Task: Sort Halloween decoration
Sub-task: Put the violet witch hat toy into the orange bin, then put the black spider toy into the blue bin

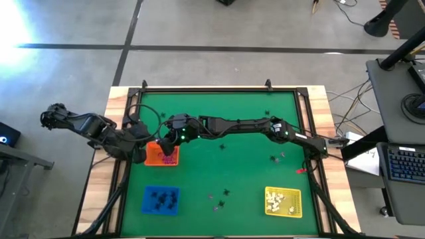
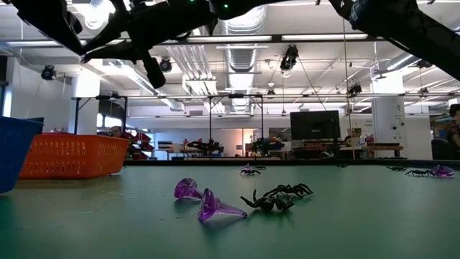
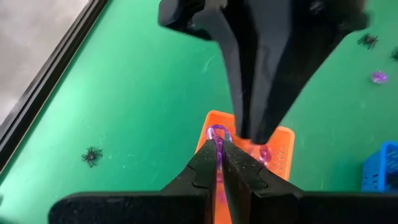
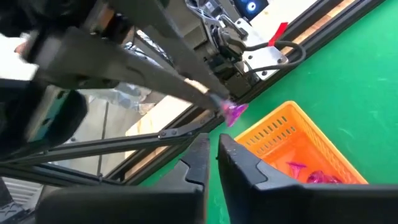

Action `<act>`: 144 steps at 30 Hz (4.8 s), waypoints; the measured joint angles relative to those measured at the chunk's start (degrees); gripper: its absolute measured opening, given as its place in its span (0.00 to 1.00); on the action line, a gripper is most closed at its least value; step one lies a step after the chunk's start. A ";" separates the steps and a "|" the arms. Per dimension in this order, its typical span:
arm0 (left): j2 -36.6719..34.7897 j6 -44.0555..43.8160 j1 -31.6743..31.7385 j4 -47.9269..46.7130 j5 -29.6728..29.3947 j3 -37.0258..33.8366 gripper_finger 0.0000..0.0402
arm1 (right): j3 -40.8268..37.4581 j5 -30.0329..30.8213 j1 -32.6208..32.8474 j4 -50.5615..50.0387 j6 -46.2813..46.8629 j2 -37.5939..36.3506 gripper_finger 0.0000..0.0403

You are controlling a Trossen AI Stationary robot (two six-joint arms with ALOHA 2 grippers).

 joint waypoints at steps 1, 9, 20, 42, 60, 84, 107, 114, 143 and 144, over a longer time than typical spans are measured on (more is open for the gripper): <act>0.00 -0.14 0.00 -0.38 0.00 -0.02 0.00 | 0.00 0.00 0.00 -0.19 0.09 -0.05 0.07; 0.04 -1.82 0.00 -3.53 1.69 -0.78 0.00 | 0.00 0.22 -0.25 -17.84 -0.29 -2.32 0.23; -0.05 -4.42 0.00 6.37 7.72 -13.85 0.00 | 0.00 0.33 -0.29 -40.16 -3.59 -5.48 0.25; 9.15 -22.53 0.22 16.08 9.54 -21.53 0.00 | 0.02 4.92 -1.51 -65.73 -15.63 -7.87 0.21; 13.04 -24.45 2.17 18.78 10.60 -22.60 0.10 | 0.01 13.91 -2.62 -73.92 -21.44 -9.18 0.24; 12.87 -23.90 4.22 5.42 -2.47 -6.11 0.13 | -19.10 33.23 -4.51 -73.98 -30.88 -35.72 0.17; 12.92 -25.79 6.25 9.03 -2.55 -5.73 0.13 | -61.10 15.67 -37.28 -47.74 -20.59 -47.21 0.37; 12.96 -25.63 6.21 9.90 -2.51 -5.73 0.13 | -68.11 10.26 -42.96 -36.10 -14.71 -47.01 0.39; 12.96 -22.59 6.21 10.10 -2.41 -5.78 0.13 | -74.39 14.56 -44.45 -27.03 -8.68 -37.08 0.40; 12.96 -22.59 6.21 10.10 -2.40 -5.80 0.13 | -74.52 14.29 -44.57 -27.21 -8.86 -36.89 0.38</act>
